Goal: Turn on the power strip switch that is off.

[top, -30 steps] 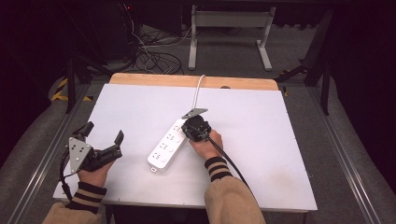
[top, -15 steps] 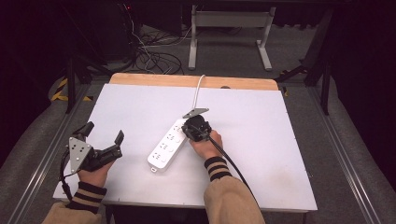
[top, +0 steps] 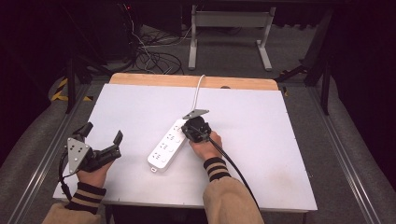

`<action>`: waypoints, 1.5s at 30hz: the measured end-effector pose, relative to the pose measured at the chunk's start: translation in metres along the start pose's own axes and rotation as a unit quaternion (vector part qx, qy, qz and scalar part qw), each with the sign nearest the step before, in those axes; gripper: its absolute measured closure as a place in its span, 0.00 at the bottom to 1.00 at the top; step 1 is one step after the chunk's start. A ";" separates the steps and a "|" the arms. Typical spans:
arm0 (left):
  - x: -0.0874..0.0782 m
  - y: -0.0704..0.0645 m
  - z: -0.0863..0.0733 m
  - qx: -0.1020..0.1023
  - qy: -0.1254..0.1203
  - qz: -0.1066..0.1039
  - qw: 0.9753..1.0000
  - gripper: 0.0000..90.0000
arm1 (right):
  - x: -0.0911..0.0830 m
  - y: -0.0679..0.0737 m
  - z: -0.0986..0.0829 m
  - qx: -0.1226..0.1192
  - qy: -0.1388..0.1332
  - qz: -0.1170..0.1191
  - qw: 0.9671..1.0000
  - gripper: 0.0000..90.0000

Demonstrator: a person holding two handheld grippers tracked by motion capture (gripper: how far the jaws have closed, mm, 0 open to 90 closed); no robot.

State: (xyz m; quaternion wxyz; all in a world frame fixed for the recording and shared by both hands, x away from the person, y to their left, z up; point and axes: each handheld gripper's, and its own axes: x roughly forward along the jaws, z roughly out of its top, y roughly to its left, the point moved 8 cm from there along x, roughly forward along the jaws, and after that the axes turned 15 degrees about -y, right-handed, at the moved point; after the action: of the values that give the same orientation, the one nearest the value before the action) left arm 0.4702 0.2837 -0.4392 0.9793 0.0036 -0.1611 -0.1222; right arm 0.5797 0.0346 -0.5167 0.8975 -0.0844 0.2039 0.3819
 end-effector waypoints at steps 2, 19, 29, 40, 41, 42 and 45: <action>0.000 0.000 0.000 0.001 0.001 0.000 1.000 0.01 | 0.000 0.000 0.000 0.004 -0.006 0.000 1.000 1.00; 0.000 -0.002 0.000 0.003 0.000 -0.003 1.000 0.01 | -0.001 0.001 -0.001 0.002 -0.014 -0.009 1.000 1.00; 0.000 -0.002 0.000 0.005 0.001 -0.002 1.000 0.01 | -0.001 0.001 -0.002 0.004 -0.023 -0.013 1.000 1.00; 0.001 -0.002 0.000 0.000 0.000 -0.002 1.000 0.01 | -0.002 0.001 0.000 -0.005 -0.035 -0.012 0.999 1.00; 0.001 -0.002 0.000 0.000 0.000 -0.002 1.000 0.01 | -0.004 0.000 0.003 -0.007 -0.045 -0.014 0.999 1.00; 0.001 -0.001 -0.001 0.000 0.000 -0.002 1.000 0.01 | -0.006 0.000 0.007 -0.005 -0.066 -0.012 0.998 1.00; 0.001 0.000 -0.001 -0.002 0.001 0.000 1.000 0.01 | -0.017 -0.005 0.018 -0.007 -0.104 -0.015 0.994 1.00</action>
State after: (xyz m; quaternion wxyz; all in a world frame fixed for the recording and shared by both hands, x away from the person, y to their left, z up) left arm 0.4716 0.2829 -0.4397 0.9795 0.0019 -0.1598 -0.1227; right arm 0.5782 0.0260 -0.4929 0.9188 -0.0533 0.1059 0.3764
